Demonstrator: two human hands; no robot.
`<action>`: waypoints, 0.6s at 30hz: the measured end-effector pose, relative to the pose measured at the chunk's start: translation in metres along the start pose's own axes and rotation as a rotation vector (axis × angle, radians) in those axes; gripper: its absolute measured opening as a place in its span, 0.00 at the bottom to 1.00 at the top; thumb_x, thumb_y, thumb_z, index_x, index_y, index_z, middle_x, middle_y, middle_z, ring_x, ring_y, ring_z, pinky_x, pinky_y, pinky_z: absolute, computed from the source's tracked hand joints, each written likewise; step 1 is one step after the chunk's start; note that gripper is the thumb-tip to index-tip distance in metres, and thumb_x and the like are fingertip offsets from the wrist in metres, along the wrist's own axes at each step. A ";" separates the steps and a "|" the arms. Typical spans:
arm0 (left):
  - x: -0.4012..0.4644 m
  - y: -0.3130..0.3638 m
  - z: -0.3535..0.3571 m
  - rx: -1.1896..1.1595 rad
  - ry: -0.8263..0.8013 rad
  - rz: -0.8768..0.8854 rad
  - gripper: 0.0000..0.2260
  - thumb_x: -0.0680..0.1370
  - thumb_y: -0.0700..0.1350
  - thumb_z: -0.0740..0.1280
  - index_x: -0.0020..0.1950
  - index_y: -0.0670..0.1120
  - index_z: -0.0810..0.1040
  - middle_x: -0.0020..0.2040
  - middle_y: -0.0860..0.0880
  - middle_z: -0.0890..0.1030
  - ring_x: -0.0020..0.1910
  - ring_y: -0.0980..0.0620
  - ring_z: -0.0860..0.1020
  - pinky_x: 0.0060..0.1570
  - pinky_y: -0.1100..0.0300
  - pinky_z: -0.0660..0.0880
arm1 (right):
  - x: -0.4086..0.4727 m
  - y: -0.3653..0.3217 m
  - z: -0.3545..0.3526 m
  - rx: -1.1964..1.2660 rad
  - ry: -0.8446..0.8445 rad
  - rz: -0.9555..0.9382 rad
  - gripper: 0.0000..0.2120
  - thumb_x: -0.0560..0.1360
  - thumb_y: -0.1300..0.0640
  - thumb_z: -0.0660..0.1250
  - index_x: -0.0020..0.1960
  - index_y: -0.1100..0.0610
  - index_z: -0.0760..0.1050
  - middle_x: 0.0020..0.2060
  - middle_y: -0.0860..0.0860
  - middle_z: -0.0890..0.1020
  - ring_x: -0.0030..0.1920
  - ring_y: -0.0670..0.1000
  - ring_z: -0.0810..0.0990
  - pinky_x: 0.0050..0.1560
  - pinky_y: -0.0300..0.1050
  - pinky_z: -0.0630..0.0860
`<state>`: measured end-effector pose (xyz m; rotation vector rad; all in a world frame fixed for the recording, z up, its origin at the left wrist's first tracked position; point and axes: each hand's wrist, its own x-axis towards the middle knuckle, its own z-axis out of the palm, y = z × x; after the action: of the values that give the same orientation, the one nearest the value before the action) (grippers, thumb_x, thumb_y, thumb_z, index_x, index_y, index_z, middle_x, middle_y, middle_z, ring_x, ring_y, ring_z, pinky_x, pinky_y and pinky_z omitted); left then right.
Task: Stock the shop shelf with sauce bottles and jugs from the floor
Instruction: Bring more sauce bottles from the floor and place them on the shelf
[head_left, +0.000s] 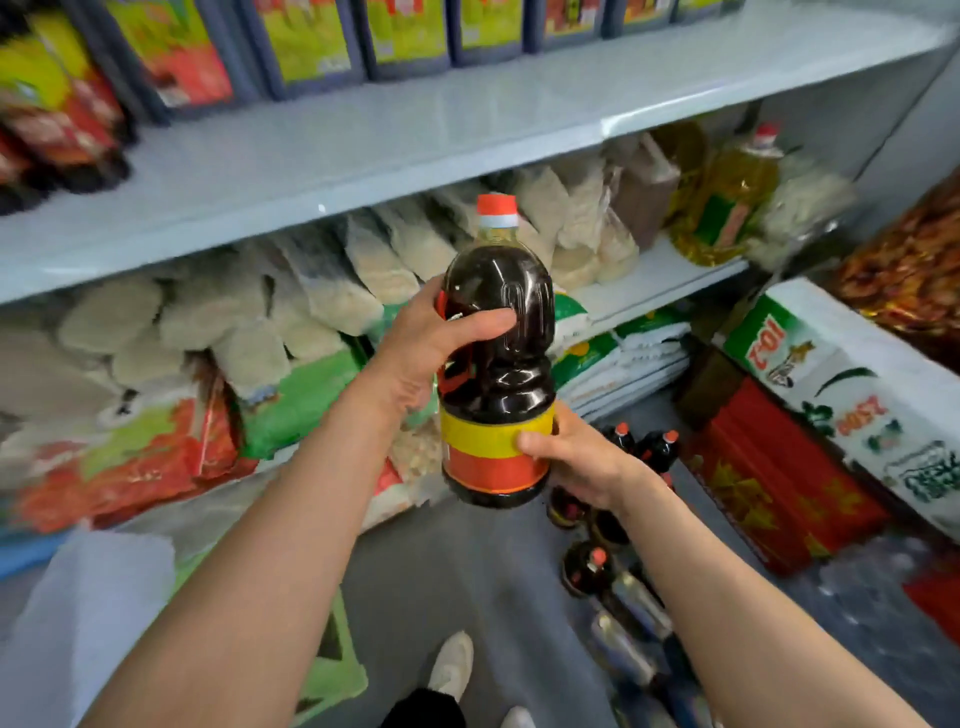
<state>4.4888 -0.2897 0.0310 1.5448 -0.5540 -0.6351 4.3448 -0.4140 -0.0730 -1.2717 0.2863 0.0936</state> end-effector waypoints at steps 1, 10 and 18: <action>-0.008 0.019 -0.009 -0.025 0.005 0.040 0.22 0.62 0.46 0.78 0.55 0.50 0.79 0.48 0.53 0.85 0.48 0.54 0.83 0.48 0.57 0.78 | 0.002 -0.017 0.015 0.001 0.001 -0.030 0.51 0.58 0.44 0.84 0.74 0.60 0.67 0.66 0.61 0.78 0.68 0.63 0.76 0.68 0.59 0.73; -0.084 0.116 -0.080 0.354 0.439 0.195 0.39 0.72 0.63 0.72 0.78 0.64 0.56 0.71 0.53 0.74 0.63 0.55 0.76 0.65 0.57 0.72 | 0.033 -0.117 0.144 0.028 -0.015 -0.330 0.45 0.56 0.39 0.83 0.67 0.57 0.75 0.60 0.58 0.83 0.62 0.59 0.81 0.64 0.57 0.77; -0.130 0.140 -0.172 0.381 0.485 0.262 0.50 0.58 0.68 0.77 0.75 0.70 0.54 0.69 0.56 0.75 0.67 0.54 0.74 0.66 0.48 0.72 | 0.072 -0.173 0.253 0.063 -0.043 -0.291 0.27 0.77 0.33 0.60 0.66 0.48 0.78 0.59 0.50 0.84 0.63 0.53 0.81 0.60 0.56 0.78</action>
<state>4.5161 -0.0855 0.1851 1.8627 -0.5083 0.0596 4.4939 -0.2314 0.1357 -1.2351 0.0649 -0.1362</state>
